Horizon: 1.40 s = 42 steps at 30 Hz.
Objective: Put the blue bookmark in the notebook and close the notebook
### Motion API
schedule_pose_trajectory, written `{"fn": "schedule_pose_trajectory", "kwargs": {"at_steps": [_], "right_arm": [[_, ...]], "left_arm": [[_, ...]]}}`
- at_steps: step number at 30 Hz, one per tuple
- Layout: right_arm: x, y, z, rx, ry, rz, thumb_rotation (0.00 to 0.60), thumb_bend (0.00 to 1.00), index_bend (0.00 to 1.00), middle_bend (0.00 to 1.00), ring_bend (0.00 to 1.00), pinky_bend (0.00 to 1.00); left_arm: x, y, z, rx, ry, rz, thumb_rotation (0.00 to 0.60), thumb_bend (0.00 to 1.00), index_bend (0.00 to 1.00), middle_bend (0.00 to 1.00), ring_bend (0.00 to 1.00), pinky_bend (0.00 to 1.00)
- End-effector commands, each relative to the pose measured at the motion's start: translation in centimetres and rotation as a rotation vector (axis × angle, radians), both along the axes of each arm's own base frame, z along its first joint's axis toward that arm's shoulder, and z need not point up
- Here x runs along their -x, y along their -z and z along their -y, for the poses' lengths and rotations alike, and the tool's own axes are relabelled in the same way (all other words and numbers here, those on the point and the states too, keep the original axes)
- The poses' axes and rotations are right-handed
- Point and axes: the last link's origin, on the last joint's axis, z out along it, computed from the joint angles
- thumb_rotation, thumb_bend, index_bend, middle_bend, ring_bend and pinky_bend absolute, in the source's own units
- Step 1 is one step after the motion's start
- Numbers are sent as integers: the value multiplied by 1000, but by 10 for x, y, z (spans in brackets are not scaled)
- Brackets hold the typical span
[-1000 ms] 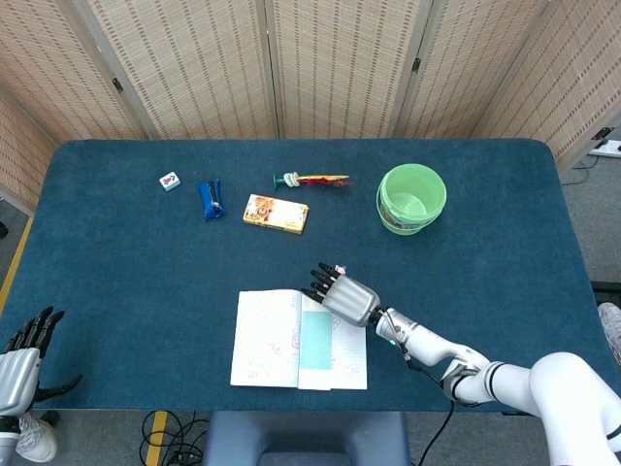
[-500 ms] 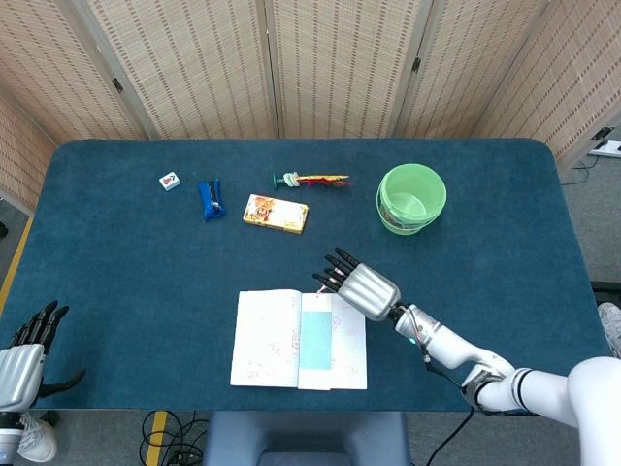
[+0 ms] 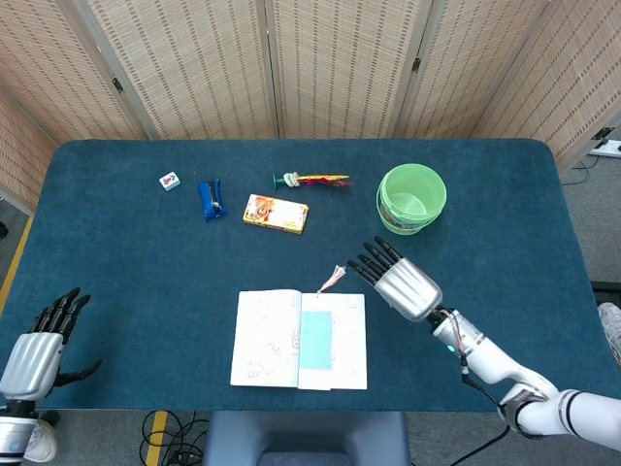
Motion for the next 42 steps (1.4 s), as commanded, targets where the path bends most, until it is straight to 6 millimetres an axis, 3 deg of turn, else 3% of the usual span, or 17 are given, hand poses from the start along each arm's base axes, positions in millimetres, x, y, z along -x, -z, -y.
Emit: {"fn": "schedule_pose_trajectory", "kwargs": {"at_steps": [1, 20, 31, 42], "right_arm": [[12, -21, -10, 47, 36, -1, 600, 336, 70, 154, 0, 0], [56, -76, -56, 189, 187, 48, 600, 269, 70, 146, 0, 0], [59, -76, -65, 189, 183, 62, 600, 268, 70, 145, 0, 0], [68, -78, -69, 199, 227, 76, 600, 266, 70, 140, 0, 0]], "left_arm": [[-7, 6, -10, 23, 63, -4, 600, 195, 58, 0, 78, 159], [-57, 64, -40, 243, 484, -98, 600, 196, 57, 0, 78, 159], [-77, 107, -47, 324, 682, -183, 600, 172, 94, 9, 78, 159], [-83, 134, -46, 350, 779, -261, 600, 172, 120, 15, 78, 158]]}}
